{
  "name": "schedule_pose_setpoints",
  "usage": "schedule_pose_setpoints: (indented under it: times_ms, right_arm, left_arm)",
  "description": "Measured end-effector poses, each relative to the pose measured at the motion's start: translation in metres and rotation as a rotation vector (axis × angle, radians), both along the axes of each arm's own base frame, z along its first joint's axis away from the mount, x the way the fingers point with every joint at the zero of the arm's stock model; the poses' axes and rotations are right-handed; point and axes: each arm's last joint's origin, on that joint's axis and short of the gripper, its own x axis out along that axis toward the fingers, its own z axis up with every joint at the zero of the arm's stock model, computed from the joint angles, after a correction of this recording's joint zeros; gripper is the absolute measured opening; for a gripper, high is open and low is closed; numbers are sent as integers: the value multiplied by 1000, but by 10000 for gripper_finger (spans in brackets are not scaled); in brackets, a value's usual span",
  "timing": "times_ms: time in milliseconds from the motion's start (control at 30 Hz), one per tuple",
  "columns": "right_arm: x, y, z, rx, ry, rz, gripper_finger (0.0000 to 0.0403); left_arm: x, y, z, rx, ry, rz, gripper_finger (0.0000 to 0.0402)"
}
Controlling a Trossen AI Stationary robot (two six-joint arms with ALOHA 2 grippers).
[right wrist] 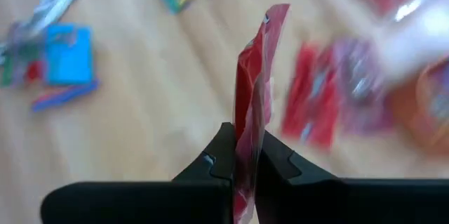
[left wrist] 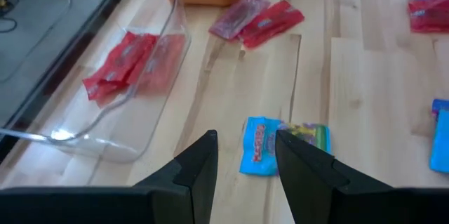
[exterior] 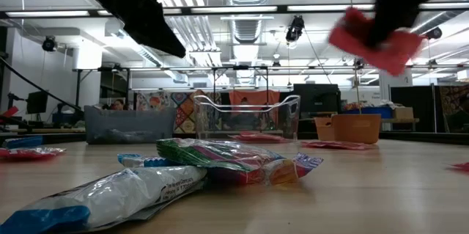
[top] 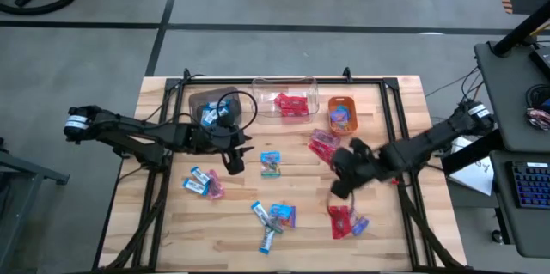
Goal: Sort candy
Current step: Put the red chocolate into the transparent bin
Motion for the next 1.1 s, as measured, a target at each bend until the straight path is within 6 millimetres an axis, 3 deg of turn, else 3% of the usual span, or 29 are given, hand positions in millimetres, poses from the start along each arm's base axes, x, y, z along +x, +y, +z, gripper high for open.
schedule_pose_setpoints:
  times_ms: [400,600,833,1100]
  right_arm:
    - [44,-106,18,-329,-153,76,18]
    - [58,-153,21,-469,-225,13,18]
    - [81,-196,3,-511,-294,-40,18]
    - [92,-220,-30,-478,-239,-122,42]
  left_arm:
    - [-2,-9,-3,-57,18,-11,127]
    - [-4,-17,-6,-89,20,-18,127]
    - [-9,-24,-17,-120,42,-18,127]
    - [-14,-26,-35,-126,18,-30,127]
